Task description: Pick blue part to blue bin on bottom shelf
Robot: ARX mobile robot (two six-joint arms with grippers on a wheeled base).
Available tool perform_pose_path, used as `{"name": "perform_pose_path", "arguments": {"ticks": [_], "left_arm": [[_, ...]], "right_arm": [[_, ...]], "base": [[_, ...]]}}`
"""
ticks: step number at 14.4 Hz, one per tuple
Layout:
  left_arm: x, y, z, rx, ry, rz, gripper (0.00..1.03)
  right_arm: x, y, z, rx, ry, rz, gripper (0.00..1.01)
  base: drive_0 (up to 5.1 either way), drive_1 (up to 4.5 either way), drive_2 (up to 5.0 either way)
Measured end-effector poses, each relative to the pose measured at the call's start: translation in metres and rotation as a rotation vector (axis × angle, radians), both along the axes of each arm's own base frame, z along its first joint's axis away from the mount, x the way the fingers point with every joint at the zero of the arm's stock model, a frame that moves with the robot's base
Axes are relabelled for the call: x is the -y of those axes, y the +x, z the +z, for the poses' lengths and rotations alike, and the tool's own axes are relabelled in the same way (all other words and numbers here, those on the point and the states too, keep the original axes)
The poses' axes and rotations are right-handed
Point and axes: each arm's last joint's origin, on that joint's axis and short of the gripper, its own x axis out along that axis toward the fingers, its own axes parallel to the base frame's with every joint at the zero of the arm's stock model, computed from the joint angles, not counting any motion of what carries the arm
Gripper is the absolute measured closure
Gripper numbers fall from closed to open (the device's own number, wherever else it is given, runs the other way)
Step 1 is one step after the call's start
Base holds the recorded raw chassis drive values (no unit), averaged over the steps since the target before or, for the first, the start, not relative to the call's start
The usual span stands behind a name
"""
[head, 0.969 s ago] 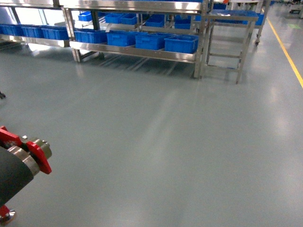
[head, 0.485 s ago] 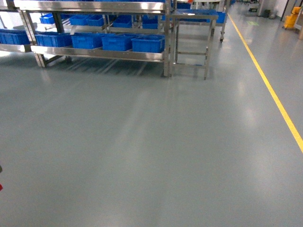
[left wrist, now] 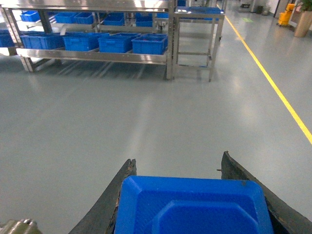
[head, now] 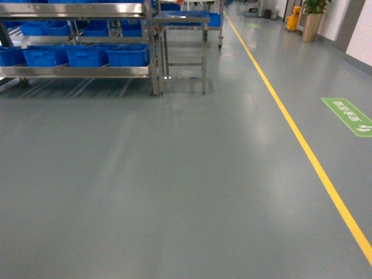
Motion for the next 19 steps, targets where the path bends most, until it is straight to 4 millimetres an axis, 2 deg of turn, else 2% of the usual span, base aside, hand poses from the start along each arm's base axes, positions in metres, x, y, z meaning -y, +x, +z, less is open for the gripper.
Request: {"name": "perform_pose_path", "arguments": {"ticks": [19], "left_arm": [[-0.0002, 0.0001, 0.0000, 0.000, 0.000, 0.001, 0.59]], "right_arm": [[0.0000, 0.0000, 0.0000, 0.000, 0.000, 0.000, 0.03]], "base": [[-1.6, -1.55, -1.6]]}}
